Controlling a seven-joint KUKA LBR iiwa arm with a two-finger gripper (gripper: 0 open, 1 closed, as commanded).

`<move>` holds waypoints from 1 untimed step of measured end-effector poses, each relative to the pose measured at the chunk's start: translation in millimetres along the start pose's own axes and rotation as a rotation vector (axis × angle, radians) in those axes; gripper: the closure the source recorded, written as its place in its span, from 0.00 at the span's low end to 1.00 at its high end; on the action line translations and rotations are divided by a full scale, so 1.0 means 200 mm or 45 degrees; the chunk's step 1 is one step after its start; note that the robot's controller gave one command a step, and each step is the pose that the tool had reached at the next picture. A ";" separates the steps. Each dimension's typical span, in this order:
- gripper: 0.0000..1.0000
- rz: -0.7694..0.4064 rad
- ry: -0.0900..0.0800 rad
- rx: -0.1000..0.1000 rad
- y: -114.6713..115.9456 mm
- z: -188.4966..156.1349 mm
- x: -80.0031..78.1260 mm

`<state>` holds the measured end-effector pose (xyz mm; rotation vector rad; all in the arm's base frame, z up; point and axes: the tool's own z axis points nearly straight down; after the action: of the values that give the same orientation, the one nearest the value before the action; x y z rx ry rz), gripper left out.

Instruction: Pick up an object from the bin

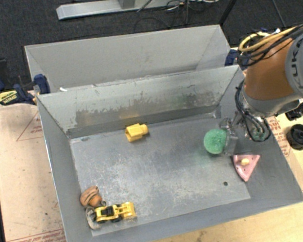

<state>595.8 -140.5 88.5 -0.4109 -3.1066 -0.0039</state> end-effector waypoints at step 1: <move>1.00 -0.001 -0.003 0.000 0.00 -0.12 0.00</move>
Offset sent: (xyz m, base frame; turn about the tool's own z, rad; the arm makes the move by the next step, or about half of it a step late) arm 0.0000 0.0001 0.0320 0.0000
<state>596.5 -140.7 112.9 -0.4106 -3.1092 -0.0035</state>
